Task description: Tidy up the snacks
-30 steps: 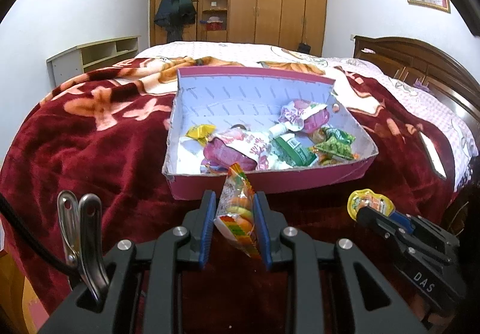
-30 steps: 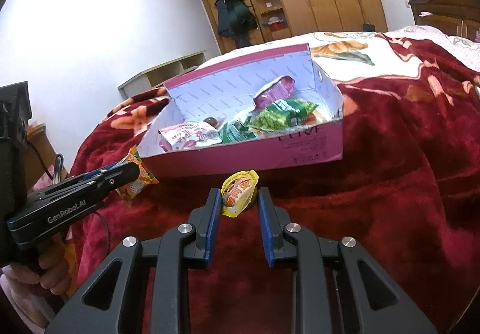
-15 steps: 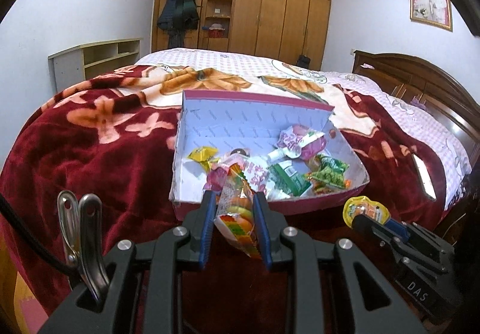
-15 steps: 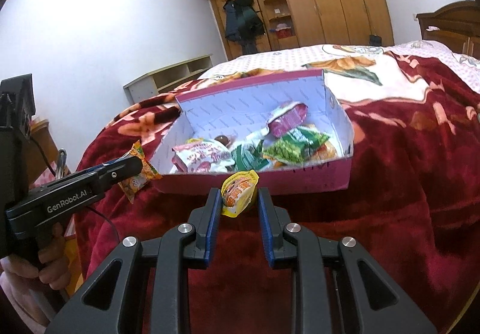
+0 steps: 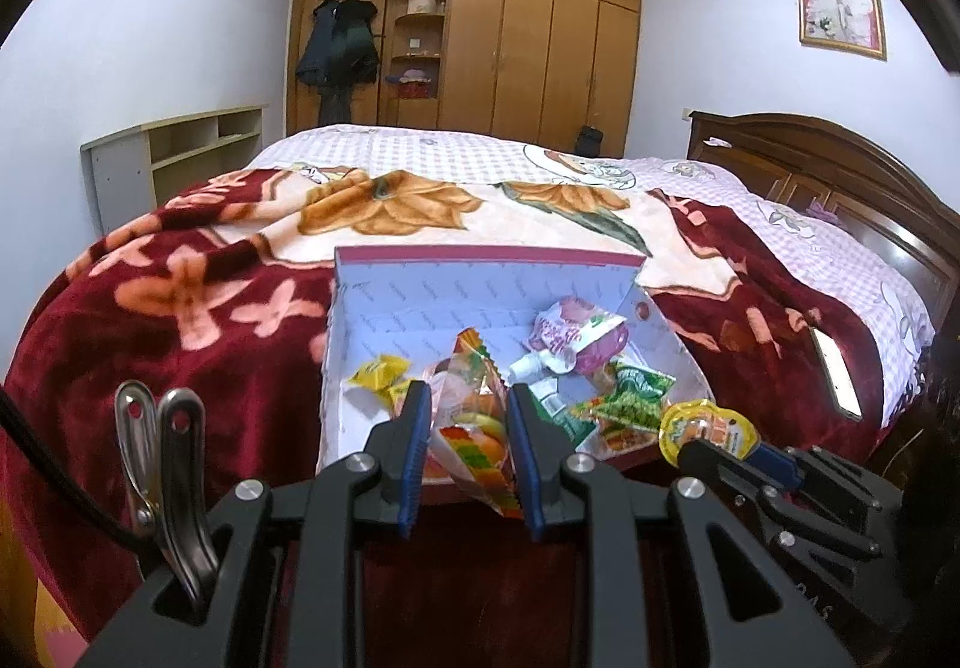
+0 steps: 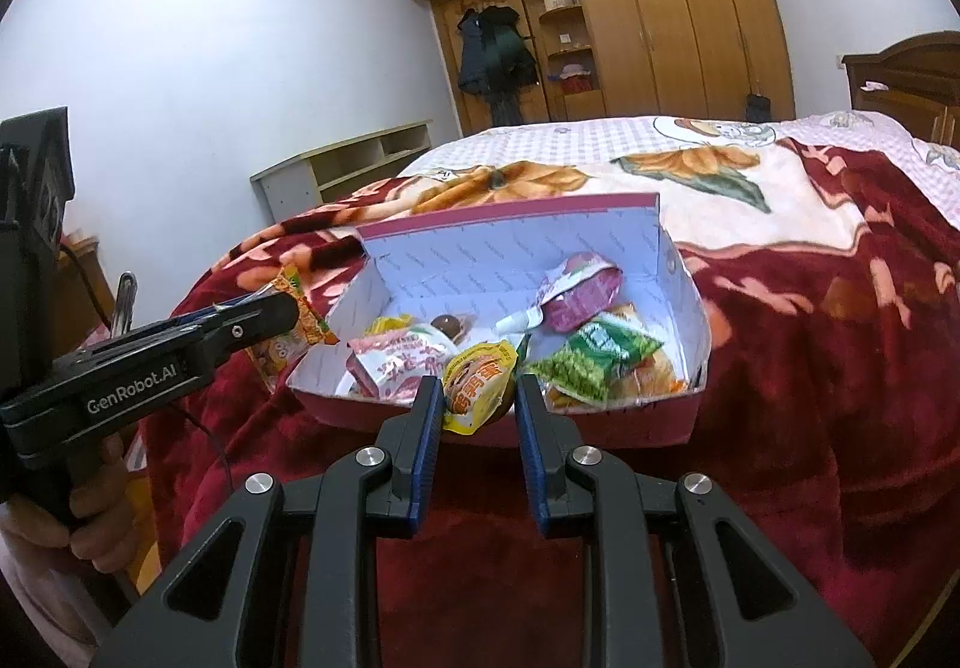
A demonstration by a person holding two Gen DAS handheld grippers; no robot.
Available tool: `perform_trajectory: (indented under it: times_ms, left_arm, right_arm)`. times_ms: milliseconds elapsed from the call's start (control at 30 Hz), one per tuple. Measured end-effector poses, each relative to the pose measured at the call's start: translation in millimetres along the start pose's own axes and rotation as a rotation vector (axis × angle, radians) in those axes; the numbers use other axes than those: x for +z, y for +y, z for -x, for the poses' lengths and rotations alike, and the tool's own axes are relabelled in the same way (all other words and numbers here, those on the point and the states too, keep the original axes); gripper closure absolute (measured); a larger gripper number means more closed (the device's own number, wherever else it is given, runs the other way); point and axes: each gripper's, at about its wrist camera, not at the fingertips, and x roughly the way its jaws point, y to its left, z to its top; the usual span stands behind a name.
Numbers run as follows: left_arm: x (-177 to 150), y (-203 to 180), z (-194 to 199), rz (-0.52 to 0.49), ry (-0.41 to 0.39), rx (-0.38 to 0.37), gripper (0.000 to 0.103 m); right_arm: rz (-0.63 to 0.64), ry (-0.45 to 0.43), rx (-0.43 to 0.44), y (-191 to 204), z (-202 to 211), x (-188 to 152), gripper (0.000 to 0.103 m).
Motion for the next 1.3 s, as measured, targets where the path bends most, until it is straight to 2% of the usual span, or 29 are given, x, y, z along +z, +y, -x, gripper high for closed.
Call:
perform_trajectory:
  times_ms: [367, 700, 767, 833, 1100, 1300]
  left_arm:
    - [21, -11, -24, -0.048, -0.028, 0.004, 0.082]
    - [9, 6, -35, -0.015, 0.053, 0.01, 0.083]
    - [4, 10, -35, -0.011, 0.075, 0.012, 0.079]
    - [-1, 14, -36, -0.004, 0.104, 0.012, 0.067]
    - [-23, 27, -34, -0.015, 0.208, 0.062, 0.052]
    - [-43, 28, -38, -0.083, 0.29, 0.084, 0.046]
  right_arm:
    - [0.002, -0.009, -0.002, -7, -12, 17, 0.077]
    - [-0.023, 0.01, 0.002, -12, -19, 11, 0.077]
    - [-0.036, 0.015, 0.006, -12, -19, 8, 0.077]
    - [-0.044, 0.014, 0.007, -13, -17, 4, 0.077]
    - [-0.081, 0.025, 0.018, -16, -14, -8, 0.077]
    - [-0.103, 0.037, 0.023, -19, -16, -15, 0.077]
